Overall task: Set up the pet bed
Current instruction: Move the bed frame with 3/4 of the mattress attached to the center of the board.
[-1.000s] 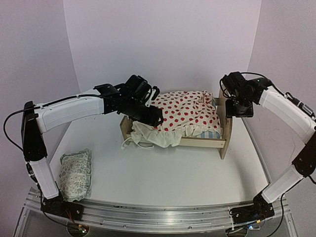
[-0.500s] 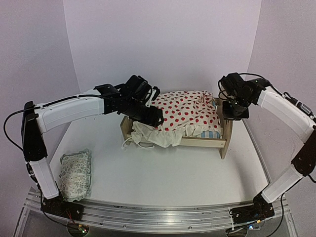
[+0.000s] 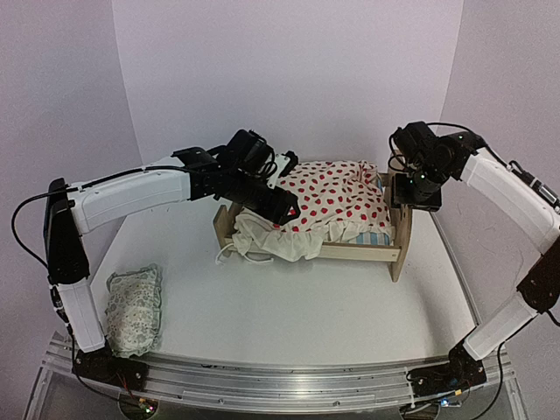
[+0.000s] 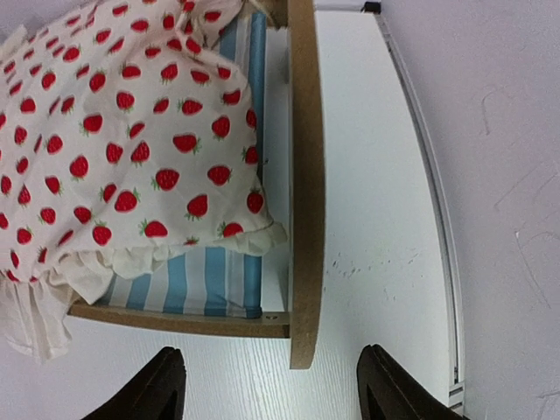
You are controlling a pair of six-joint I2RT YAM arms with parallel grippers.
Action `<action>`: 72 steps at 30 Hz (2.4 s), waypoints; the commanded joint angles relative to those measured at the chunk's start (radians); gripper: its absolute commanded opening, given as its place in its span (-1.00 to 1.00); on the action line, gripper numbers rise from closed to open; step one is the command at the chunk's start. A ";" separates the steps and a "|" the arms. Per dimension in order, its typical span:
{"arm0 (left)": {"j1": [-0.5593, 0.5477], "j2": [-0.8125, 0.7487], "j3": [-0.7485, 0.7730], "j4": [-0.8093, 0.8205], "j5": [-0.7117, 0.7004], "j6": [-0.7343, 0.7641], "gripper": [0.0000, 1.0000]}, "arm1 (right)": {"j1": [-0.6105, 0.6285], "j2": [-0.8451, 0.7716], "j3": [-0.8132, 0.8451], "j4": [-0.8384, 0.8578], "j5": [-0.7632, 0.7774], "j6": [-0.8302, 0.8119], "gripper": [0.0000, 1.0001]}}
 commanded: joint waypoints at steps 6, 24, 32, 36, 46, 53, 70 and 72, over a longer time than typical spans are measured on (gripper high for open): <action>-0.137 0.178 0.172 0.202 0.000 0.363 0.47 | -0.019 0.002 0.057 -0.049 0.120 -0.064 0.50; -0.195 0.600 0.312 0.760 -0.065 0.907 0.22 | -0.020 -0.217 -0.075 -0.066 0.072 0.054 0.51; -0.195 0.708 0.419 0.915 -0.163 0.996 0.21 | -0.021 -0.263 -0.122 -0.088 0.018 0.080 0.51; -0.194 0.627 0.349 0.947 -0.097 0.984 0.18 | -0.021 -0.268 -0.145 -0.090 -0.005 0.085 0.53; -0.192 0.471 0.183 0.794 0.048 0.912 0.12 | -0.022 -0.126 -0.099 -0.041 0.018 0.026 0.67; -0.191 0.255 0.056 0.688 -0.127 0.693 0.45 | -0.034 0.088 0.037 0.008 0.047 -0.057 0.70; 0.287 -0.065 -0.139 0.143 -0.241 0.084 0.77 | -0.073 0.310 0.233 0.014 0.049 -0.129 0.50; 0.336 -0.026 -0.112 0.095 -0.237 0.073 0.74 | -0.073 0.323 0.241 0.015 0.042 -0.126 0.42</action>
